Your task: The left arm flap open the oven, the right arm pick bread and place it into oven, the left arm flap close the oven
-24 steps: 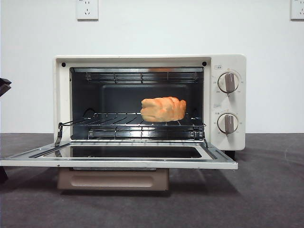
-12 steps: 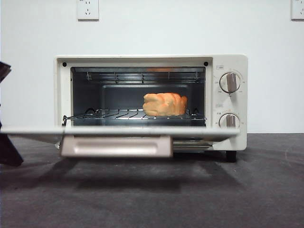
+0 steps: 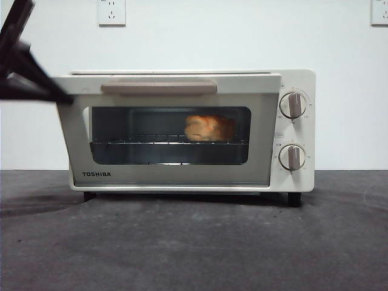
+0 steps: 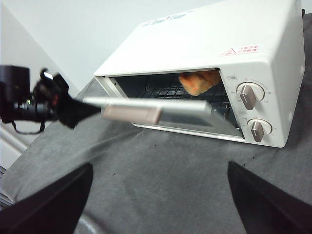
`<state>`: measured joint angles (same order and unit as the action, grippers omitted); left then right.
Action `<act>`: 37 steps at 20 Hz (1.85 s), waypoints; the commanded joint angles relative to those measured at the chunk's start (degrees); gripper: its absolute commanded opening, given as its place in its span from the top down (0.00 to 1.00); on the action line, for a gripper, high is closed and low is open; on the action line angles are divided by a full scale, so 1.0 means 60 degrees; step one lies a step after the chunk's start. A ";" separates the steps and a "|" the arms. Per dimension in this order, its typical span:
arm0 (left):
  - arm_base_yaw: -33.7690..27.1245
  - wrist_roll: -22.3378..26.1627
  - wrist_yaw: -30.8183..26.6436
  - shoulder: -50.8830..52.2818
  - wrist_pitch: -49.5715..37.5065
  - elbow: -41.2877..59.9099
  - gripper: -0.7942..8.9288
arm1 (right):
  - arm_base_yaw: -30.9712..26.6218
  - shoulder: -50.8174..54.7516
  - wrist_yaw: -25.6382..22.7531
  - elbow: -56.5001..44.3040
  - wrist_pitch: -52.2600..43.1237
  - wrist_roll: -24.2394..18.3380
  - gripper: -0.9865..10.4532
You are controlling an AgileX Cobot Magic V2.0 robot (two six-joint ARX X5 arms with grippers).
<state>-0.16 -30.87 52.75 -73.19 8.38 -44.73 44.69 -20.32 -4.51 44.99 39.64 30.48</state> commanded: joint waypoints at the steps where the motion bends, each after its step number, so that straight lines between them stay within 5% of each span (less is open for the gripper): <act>1: -0.0033 -0.1778 -0.0335 -0.0080 -0.1818 -0.0288 0.90 | 0.0095 -0.0022 -0.0007 0.0164 -0.0106 0.0109 0.53; 4: -0.0033 -0.4003 -0.0051 -0.0066 -0.4339 -0.0306 0.90 | 0.0095 -0.0022 -0.0011 0.0164 -0.0106 0.0102 0.53; 9: -0.0025 -0.3759 0.0681 0.0597 -0.4503 -0.0306 0.90 | 0.0095 -0.0022 -0.0007 0.0164 -0.0102 -0.0026 0.53; 14: -0.0036 -0.2324 0.0754 0.1942 -0.2896 -0.0306 0.90 | 0.0095 -0.0022 0.0007 0.0164 -0.0091 -0.0692 0.53; 22: -0.0040 0.1271 0.0634 0.4758 0.0820 -0.0306 0.90 | 0.0095 -0.0022 0.0160 0.0248 0.0135 -0.1978 0.53; 27: -0.0033 0.3260 -0.0484 0.6688 0.3202 -0.0306 0.90 | 0.0095 -0.0022 0.0368 0.0368 0.0233 -0.2841 0.53; 37: -0.0033 0.4845 -0.1942 0.9005 0.6167 -0.0302 0.90 | 0.0095 -0.0022 0.0357 0.0393 0.0160 -0.3224 0.53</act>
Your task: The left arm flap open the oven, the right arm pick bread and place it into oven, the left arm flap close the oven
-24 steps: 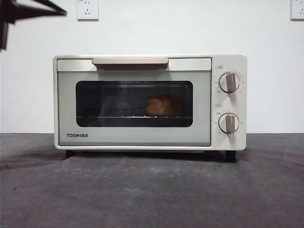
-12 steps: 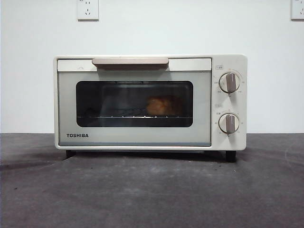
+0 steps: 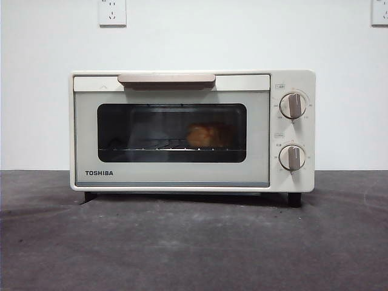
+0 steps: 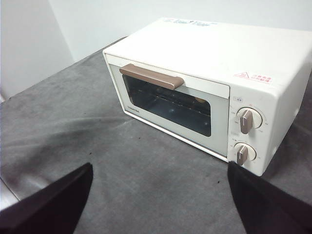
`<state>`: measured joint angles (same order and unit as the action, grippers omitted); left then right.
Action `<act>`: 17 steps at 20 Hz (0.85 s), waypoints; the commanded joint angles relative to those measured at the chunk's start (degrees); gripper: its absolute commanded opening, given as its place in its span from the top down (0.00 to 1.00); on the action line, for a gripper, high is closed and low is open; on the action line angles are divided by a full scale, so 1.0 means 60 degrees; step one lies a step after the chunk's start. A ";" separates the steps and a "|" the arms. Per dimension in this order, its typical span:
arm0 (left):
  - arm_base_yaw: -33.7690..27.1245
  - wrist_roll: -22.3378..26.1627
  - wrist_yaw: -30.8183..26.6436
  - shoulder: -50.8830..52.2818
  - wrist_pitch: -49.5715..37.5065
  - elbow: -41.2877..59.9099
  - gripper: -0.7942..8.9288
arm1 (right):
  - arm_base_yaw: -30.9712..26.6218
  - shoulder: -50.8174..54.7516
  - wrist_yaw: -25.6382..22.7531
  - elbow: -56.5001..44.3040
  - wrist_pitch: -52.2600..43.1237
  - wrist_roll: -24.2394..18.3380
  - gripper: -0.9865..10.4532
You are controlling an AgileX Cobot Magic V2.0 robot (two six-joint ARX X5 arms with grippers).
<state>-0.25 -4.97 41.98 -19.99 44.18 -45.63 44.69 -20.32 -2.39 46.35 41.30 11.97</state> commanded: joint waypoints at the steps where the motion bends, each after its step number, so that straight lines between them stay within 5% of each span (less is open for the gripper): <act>1: -0.0018 0.0557 -0.0226 0.0222 0.0310 -0.0153 0.90 | 0.0095 -0.0022 0.0004 0.0168 -0.0131 -0.0138 0.53; 6: -0.0018 0.0586 -0.0641 0.0353 0.0488 -0.0153 0.90 | 0.0095 -0.0022 0.0004 0.0168 -0.0157 -0.0131 0.53; 7: -0.0018 0.0583 -0.0678 0.0353 0.0488 -0.0153 0.90 | 0.0095 -0.0022 0.0004 0.0168 -0.0149 -0.0106 0.58; 10: -0.0018 0.0579 -0.0896 0.0353 0.0488 -0.0153 0.90 | 0.0095 -0.0022 0.0000 0.0168 0.0000 -0.0076 0.93; 17: -0.0018 0.0408 -0.1570 0.0350 0.0426 -0.0153 0.90 | 0.0095 -0.0022 -0.0033 0.0168 -0.0189 -0.0073 0.90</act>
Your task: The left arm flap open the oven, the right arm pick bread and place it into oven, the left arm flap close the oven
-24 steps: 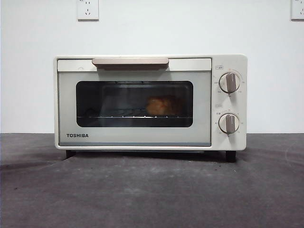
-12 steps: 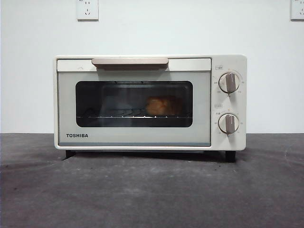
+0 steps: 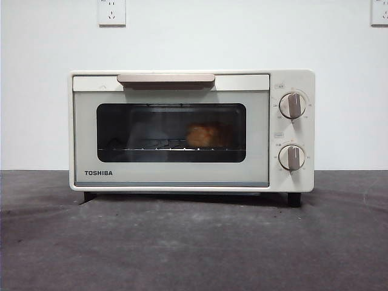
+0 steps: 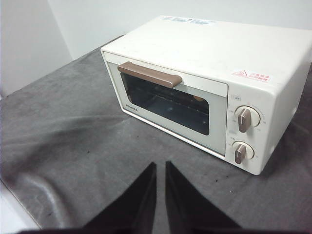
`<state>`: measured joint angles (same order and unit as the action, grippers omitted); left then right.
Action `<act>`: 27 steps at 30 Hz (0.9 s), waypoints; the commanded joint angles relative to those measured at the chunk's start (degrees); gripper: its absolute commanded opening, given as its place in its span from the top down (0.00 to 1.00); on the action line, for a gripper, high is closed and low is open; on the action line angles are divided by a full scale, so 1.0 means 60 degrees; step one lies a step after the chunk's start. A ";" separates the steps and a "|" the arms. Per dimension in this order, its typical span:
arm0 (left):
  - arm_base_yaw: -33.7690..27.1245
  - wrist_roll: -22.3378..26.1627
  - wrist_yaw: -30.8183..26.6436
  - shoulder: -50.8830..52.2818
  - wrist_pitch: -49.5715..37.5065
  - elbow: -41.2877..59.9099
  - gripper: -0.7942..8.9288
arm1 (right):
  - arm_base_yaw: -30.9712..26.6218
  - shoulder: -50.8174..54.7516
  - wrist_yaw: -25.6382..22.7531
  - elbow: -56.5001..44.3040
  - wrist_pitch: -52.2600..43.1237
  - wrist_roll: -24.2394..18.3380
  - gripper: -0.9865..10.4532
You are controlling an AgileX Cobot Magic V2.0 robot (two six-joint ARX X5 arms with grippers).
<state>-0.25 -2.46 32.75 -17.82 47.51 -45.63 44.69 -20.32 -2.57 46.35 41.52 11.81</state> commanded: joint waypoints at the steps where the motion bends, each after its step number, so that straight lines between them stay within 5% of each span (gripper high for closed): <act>1: -0.0018 -0.0011 -0.0029 -0.0007 -0.0127 -0.0153 0.90 | 0.0095 -0.0022 -0.0007 0.0168 -0.0335 -0.0047 0.90; 21: -0.0022 -0.0004 -0.0029 0.0015 -0.0138 -0.0044 0.90 | 0.0095 -0.0022 -0.0007 0.0168 -0.0503 -0.0047 0.90; 27: -0.0040 0.0477 -0.1424 0.0484 -0.2237 0.1679 0.90 | 0.0095 -0.0022 -0.0007 0.0168 -0.0503 -0.0047 0.90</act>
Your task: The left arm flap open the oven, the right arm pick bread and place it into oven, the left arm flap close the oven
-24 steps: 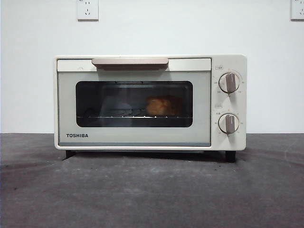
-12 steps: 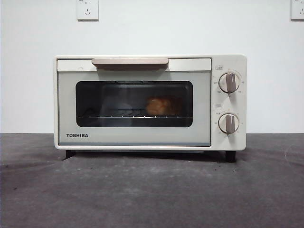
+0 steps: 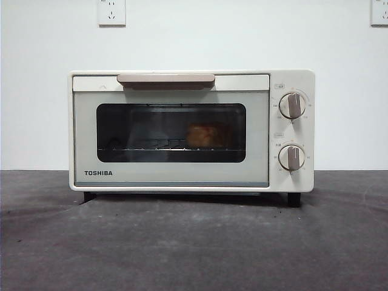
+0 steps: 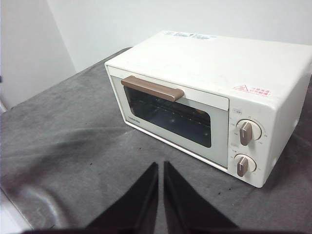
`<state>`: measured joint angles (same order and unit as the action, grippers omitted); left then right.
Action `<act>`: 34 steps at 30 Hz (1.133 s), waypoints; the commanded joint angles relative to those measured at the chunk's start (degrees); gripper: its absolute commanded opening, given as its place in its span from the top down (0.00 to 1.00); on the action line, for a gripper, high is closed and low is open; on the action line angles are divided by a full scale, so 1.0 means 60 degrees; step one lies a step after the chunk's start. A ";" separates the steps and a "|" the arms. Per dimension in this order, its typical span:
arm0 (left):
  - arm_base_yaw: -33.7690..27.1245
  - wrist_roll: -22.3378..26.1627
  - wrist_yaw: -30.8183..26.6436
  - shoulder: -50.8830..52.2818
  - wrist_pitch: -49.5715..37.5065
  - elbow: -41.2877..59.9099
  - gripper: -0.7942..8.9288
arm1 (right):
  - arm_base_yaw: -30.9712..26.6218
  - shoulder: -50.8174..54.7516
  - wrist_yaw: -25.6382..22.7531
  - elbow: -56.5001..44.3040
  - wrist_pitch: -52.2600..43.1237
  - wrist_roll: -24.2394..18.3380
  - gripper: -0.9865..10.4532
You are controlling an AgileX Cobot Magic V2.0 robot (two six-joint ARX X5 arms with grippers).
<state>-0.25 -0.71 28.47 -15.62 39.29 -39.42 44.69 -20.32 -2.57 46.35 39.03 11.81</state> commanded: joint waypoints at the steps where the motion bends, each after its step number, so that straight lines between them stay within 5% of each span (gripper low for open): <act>1: -0.0062 0.0178 -0.1228 0.0277 -0.1504 0.1206 0.90 | 0.0095 -0.0022 -0.0004 0.0168 -0.0091 -0.0047 0.90; 8: -0.0164 -0.0543 -0.3734 0.1581 -0.4069 0.4288 0.90 | 0.0095 -0.0022 -0.0007 0.0168 -0.0087 -0.0047 0.90; 12: -0.0164 -0.0572 -0.4350 0.2361 -0.4626 0.5526 0.90 | 0.0095 -0.0022 -0.0011 0.0168 -0.0087 -0.0047 0.90; 34: -0.0251 -0.0568 -0.4605 0.2572 -0.5023 0.6455 0.90 | 0.0095 -0.0022 -0.0011 0.0168 -0.0076 -0.0047 0.90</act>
<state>-1.65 -4.01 1.15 -0.25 10.04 -1.87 44.69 -20.32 -2.61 46.37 39.00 11.81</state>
